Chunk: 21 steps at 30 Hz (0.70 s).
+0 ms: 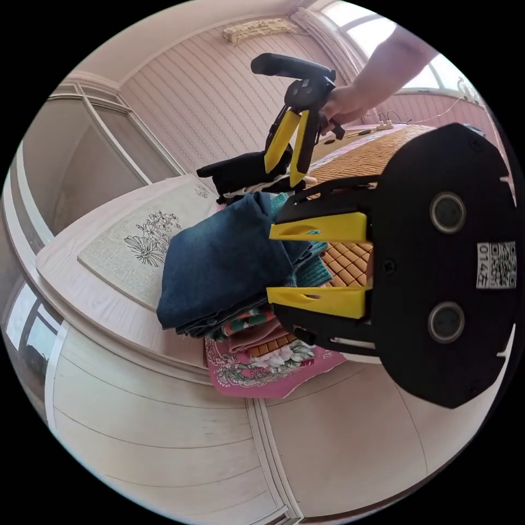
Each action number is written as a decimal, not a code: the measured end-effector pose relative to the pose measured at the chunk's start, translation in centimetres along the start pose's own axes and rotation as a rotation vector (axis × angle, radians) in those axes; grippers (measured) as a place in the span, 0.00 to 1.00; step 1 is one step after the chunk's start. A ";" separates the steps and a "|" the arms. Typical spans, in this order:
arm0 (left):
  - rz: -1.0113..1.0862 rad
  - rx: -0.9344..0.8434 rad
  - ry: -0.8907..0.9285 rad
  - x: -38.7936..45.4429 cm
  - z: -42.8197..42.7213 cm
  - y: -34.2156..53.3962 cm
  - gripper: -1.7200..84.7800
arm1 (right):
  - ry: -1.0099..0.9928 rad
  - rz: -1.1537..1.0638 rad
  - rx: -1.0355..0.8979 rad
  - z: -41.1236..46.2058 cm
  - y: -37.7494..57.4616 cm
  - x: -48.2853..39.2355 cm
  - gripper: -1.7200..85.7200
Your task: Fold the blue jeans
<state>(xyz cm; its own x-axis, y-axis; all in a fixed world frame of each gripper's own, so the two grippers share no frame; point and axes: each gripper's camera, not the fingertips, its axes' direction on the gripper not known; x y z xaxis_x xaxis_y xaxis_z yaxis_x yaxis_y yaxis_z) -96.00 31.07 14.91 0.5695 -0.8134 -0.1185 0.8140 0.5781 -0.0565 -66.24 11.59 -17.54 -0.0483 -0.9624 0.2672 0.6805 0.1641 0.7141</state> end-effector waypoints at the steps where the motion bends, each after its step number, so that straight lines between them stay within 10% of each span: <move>1: -0.003 -0.007 -0.009 -0.2 0.1 -0.3 0.13 | 0.009 0.008 -0.026 1.9 -1.2 0.1 0.19; 10: 0.180 0.100 0.066 2.4 -5.8 -3.8 0.01 | -0.013 0.019 -0.075 5.1 -3.4 1.9 0.01; 21: 0.817 0.240 0.352 30.8 -14.8 -7.0 0.01 | -0.153 0.137 0.387 -14.5 8.9 3.6 0.01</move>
<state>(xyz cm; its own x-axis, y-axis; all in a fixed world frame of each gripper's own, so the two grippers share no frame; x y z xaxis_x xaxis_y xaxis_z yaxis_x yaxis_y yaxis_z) -85.83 2.91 -3.03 0.9422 -0.0691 -0.3278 0.1983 0.9036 0.3796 -49.77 6.45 -19.58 -0.1043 -0.8878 0.4482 0.3653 0.3850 0.8476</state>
